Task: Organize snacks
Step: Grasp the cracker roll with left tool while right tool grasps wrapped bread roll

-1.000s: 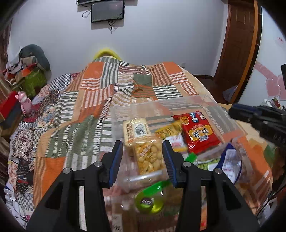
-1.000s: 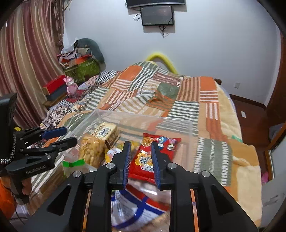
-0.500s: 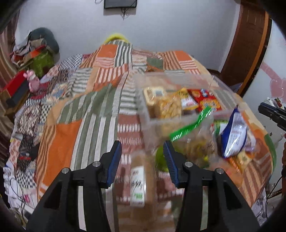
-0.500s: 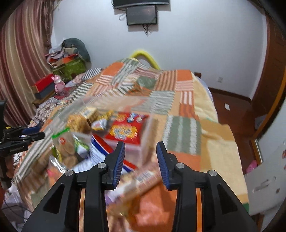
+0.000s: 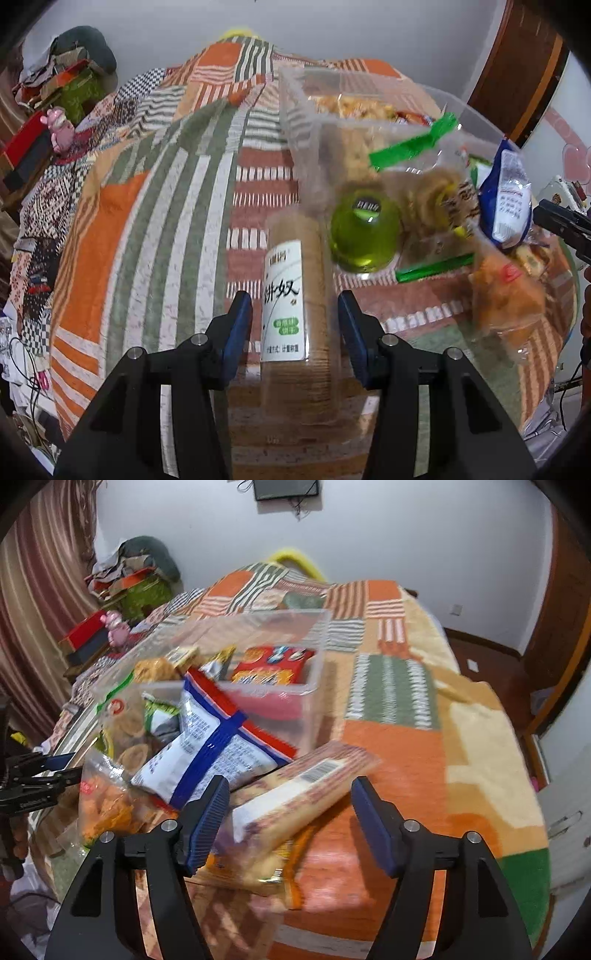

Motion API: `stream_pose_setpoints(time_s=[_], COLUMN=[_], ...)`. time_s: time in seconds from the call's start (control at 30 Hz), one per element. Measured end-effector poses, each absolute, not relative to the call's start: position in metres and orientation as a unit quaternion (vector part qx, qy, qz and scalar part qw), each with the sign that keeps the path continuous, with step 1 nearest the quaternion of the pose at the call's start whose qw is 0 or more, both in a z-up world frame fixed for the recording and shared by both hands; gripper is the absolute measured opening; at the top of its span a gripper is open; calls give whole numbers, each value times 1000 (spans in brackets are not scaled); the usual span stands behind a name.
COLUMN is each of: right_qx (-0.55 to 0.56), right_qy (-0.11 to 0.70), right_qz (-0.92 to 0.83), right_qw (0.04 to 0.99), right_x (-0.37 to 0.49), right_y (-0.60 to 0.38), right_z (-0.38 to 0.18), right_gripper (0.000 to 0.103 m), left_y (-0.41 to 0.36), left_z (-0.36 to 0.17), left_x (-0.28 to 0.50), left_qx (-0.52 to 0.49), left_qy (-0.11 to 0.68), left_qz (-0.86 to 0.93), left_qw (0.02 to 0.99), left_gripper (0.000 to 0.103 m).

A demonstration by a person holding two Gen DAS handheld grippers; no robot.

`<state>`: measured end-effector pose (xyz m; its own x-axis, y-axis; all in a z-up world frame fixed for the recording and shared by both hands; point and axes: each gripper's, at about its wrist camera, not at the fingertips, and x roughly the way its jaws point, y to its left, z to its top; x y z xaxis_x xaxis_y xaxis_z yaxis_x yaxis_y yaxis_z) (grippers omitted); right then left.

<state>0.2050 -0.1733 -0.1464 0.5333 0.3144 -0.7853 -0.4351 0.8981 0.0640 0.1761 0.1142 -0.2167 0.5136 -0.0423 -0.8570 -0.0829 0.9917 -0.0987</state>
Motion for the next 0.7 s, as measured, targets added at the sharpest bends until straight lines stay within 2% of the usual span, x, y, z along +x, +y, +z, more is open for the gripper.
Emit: stream_pose_setpoints(time_s=[0.07, 0.4, 0.47, 0.53, 0.7], right_qx=[-65, -58, -52, -45, -50], right_qy=[437, 463, 464, 466, 465], right_qz=[212, 167, 160, 159, 161], right_qw=[871, 869, 869, 869, 869], right_x=[208, 204, 204, 206, 215], right_y=[-176, -219, -227, -230, -217], right_z=[-150, -159, -157, -155, -158], right_gripper=[71, 70, 70, 70, 70], left_y=[115, 121, 126, 129, 133], left_z=[-221, -224, -225, -226, -226], left_x=[175, 176, 177, 178, 178], left_qx=[-67, -70, -74, -74, -80], left_qy=[490, 476, 475, 474, 469], left_qz=[14, 26, 32, 40, 46], left_qw=[869, 876, 876, 876, 878], left_gripper=[48, 48, 46, 38, 36])
